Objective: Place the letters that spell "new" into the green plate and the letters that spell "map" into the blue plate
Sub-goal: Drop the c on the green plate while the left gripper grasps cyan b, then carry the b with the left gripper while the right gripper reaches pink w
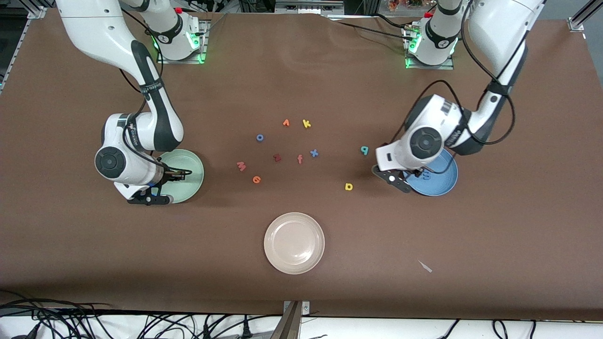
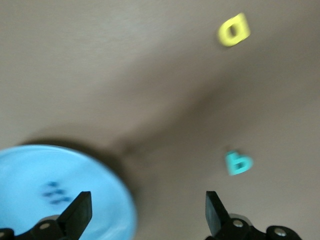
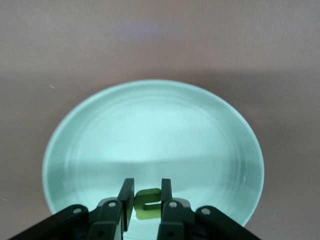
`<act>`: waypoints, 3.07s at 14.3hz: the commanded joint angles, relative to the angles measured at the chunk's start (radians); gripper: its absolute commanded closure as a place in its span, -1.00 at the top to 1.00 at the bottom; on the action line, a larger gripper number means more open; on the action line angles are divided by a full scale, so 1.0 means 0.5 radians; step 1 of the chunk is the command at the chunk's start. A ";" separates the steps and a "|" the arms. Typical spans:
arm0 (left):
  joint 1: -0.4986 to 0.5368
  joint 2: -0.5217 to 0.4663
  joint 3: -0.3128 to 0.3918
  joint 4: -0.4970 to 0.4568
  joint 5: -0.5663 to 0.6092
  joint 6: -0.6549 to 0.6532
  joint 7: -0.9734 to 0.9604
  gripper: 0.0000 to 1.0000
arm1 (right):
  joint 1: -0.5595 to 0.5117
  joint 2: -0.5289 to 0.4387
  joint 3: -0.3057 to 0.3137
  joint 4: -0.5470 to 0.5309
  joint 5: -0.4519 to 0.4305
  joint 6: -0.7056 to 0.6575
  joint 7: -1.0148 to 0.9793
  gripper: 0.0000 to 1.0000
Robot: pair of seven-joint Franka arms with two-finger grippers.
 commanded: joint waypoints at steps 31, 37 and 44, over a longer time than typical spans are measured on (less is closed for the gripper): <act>-0.057 -0.028 -0.101 -0.309 0.175 0.364 -0.514 -0.77 | 0.387 -0.043 0.267 -0.003 0.091 0.241 1.944 1.00; 0.126 -0.068 -0.068 0.004 0.190 -0.229 -0.043 -0.77 | 0.396 -0.040 0.337 -0.150 0.091 0.462 2.202 1.00; 0.571 -0.019 -0.074 -0.051 0.193 -0.181 0.578 -0.77 | 0.403 -0.049 0.337 -0.175 0.072 0.496 1.906 1.00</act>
